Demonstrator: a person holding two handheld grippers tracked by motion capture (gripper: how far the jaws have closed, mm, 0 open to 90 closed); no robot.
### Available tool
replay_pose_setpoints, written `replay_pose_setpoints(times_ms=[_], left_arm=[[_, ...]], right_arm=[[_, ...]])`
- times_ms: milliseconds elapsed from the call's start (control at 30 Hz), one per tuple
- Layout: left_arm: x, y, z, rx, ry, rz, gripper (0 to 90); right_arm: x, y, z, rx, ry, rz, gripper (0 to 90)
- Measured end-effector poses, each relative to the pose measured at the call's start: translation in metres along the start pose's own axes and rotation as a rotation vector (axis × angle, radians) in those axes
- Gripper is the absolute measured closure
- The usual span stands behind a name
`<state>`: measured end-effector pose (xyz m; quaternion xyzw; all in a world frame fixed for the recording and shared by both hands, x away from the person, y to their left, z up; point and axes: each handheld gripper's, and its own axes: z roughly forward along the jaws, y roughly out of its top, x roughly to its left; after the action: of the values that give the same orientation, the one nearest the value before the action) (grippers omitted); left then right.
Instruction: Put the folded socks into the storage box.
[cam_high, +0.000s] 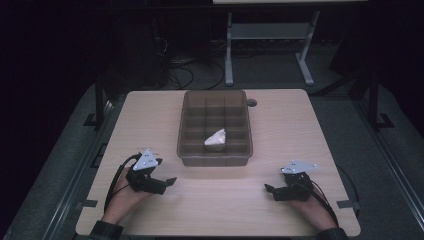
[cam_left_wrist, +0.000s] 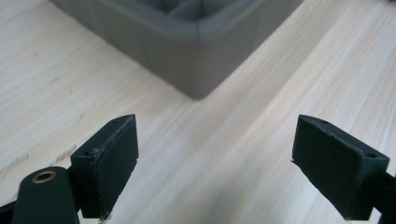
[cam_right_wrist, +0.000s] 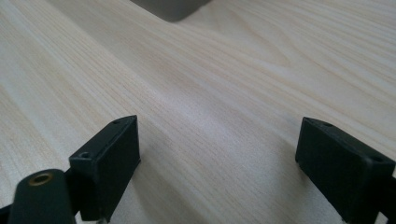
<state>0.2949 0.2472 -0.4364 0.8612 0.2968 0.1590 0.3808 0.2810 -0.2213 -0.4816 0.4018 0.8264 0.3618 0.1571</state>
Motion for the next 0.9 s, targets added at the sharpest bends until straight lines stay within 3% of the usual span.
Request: replay_pose_setpoints(times_ms=[300, 633, 900], left_arm=[[0.000, -0.022, 0.005, 0.055, 0.029, 0.003, 14.0], [0.003, -0.035, 0.010, 0.088, 0.015, -0.010, 13.3], [0.004, -0.042, 0.011, 0.044, -0.017, -0.037, 13.1]], right_arm=[[0.000, 0.000, 0.000, 0.000, 0.001, -0.001, 13.0], [0.000, 0.000, 0.000, 0.001, 0.001, 0.001, 13.0], [0.000, 0.000, 0.000, 0.001, 0.003, 0.000, 13.0]])
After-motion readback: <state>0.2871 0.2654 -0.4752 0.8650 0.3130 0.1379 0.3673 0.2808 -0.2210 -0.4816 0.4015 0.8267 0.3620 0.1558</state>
